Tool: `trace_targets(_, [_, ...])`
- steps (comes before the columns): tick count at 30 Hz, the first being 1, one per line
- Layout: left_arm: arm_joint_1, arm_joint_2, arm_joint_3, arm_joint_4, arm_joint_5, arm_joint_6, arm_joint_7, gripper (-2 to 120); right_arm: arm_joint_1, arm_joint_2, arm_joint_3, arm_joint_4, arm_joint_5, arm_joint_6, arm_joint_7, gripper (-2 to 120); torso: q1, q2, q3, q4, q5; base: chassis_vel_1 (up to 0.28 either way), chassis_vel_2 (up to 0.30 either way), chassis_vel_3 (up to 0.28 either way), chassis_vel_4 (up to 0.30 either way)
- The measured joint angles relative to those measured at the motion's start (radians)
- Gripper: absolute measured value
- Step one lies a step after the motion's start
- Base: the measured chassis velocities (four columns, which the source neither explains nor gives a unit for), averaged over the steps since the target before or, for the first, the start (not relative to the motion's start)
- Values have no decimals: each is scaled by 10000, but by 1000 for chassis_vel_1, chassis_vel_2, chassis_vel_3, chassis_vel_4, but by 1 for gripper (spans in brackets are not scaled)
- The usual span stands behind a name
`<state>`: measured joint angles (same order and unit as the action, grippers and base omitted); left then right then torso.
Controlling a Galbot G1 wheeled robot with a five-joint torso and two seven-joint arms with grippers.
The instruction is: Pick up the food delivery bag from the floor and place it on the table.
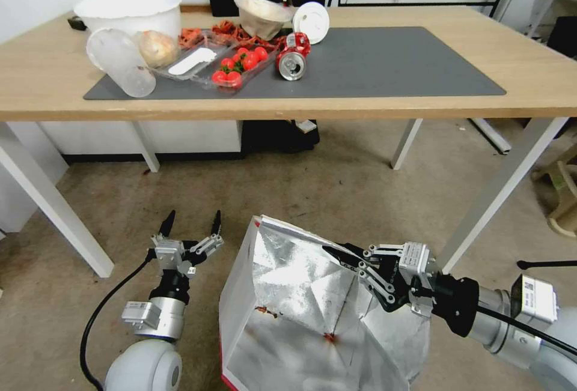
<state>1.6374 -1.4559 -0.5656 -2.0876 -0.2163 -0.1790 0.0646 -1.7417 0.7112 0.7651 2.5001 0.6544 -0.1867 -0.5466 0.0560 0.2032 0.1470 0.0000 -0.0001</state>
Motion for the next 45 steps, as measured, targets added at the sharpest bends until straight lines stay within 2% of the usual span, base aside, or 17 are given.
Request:
trace_targets(4, [14, -5, -3, -18, 0, 1, 0, 100, 11, -74, 42, 0, 184, 11, -31, 0, 13, 65, 52, 0, 1, 0, 0, 0, 0])
trace_targets(6, [55, -12, -29, -65, 0, 2, 1, 100, 32, -228, 196, 0, 515, 15, -62, 0, 52, 238, 186, 0, 1, 0, 0, 0, 0])
trace_targets(24, [153, -29, -117, -134, -9, -46, 13, 100, 234, -826, 417, -220, 1598, -44, -201, 0, 251, 943, 697, 0, 0, 0, 0, 0, 0])
trace_targets(39, [-9, -44, -89, 23, 16, -39, 16, 100, 550, -1006, 436, -498, 2436, -257, -298, 0, 420, 1513, 1101, 0, 1, 0, 0, 0, 0])
trace_targets(45, [-128, -31, -215, 94, 98, 114, -294, 100, 778, -978, 334, -677, 2443, -294, -369, 0, 528, 1819, 1297, 5, 0, 0, 0, 0, 0])
